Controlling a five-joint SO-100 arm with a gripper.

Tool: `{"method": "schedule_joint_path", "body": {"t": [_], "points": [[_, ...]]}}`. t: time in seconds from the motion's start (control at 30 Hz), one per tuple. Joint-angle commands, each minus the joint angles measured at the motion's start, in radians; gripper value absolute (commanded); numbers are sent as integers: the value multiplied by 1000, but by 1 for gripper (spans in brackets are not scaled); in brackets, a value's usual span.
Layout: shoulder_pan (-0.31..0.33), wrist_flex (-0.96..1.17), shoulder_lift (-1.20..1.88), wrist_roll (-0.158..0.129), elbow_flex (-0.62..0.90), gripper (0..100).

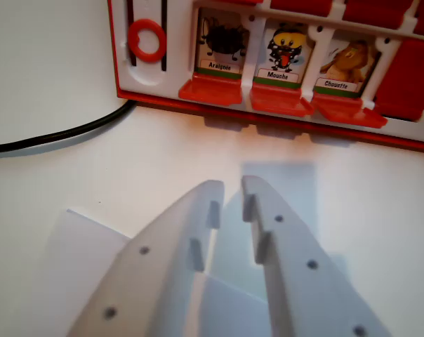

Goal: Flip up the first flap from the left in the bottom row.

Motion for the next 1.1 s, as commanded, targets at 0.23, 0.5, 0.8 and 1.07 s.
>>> {"method": "schedule_joint_path", "body": {"t": [0.23, 0.5, 0.8, 1.07], "points": [[-20, -135, -130, 29, -66, 3], [-25, -252, -278, 41, -67, 3], [-29, -367, -454, 55, -121, 3], [-32, -426, -565, 48, -183, 3]]}}
